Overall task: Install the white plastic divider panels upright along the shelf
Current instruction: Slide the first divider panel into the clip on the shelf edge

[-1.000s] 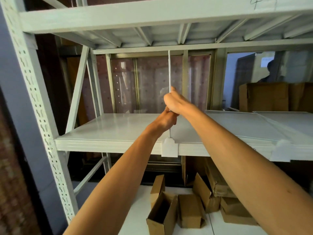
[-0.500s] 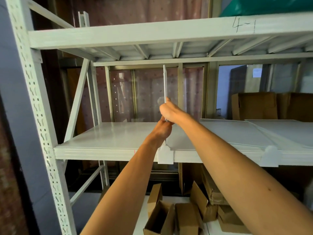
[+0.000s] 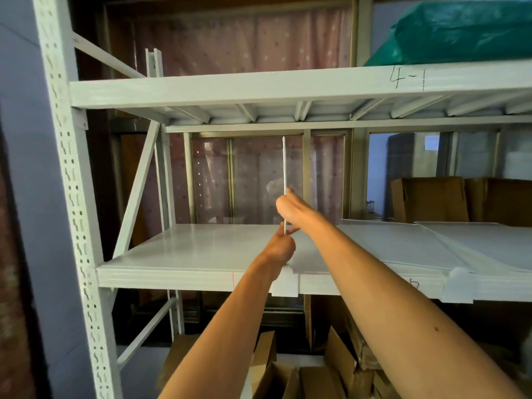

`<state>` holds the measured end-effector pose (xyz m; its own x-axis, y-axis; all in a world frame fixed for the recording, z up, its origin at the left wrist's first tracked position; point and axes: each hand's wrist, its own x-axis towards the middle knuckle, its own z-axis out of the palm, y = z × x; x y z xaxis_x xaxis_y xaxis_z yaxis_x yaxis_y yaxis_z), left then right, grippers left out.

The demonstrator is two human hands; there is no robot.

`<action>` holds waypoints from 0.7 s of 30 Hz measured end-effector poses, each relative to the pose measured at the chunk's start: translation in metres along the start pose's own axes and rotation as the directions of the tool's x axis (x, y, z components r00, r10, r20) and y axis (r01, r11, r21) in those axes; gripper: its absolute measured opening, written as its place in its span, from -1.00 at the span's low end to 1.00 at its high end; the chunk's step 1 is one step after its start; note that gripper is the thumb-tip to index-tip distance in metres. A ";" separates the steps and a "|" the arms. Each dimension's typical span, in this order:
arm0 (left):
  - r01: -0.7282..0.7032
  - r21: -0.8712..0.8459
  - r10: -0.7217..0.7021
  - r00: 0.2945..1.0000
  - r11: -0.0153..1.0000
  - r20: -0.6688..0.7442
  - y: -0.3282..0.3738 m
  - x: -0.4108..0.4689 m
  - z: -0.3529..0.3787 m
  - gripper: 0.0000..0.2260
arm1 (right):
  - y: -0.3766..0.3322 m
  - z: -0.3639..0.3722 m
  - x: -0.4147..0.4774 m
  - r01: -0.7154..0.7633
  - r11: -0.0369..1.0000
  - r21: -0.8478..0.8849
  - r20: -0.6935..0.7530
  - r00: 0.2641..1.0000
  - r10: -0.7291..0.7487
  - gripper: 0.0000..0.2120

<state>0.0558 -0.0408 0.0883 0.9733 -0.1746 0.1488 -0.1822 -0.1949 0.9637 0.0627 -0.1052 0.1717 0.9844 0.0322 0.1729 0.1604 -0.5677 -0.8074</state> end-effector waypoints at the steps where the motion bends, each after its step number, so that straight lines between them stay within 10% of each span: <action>1: -0.015 0.020 0.014 1.000 1.000 0.015 -0.004 -0.003 -0.002 -0.38 | -0.002 0.000 -0.001 -0.001 1.000 0.021 -0.001 1.000 0.001 -0.34; 6: -0.066 0.184 0.104 0.972 0.981 -0.208 -0.022 -0.024 -0.005 -0.55 | 0.007 0.004 -0.005 -0.032 0.999 -0.014 -0.048 0.998 0.031 -0.41; 10: -0.402 0.402 0.557 0.713 0.823 -0.427 -0.031 -0.053 0.004 -0.93 | 0.034 0.004 -0.023 0.015 0.999 0.042 -0.016 1.000 -0.014 0.07; 15: -0.437 0.213 0.462 0.883 0.874 -0.084 -0.025 -0.053 0.042 -0.75 | 0.082 -0.020 -0.014 -0.003 0.993 0.119 -0.101 0.995 0.015 0.03; 21: -0.399 0.326 0.392 0.916 0.857 0.088 -0.009 -0.036 0.086 -0.61 | 0.116 -0.075 -0.034 -0.028 0.999 0.026 -0.124 0.992 0.031 -0.23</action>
<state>0.0103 -0.1153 0.0550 0.8075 -0.3213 0.4947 -0.5896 -0.4119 0.6948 0.0422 -0.2337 0.1149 0.9725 -0.0874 0.2160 0.1344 -0.5468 -0.8264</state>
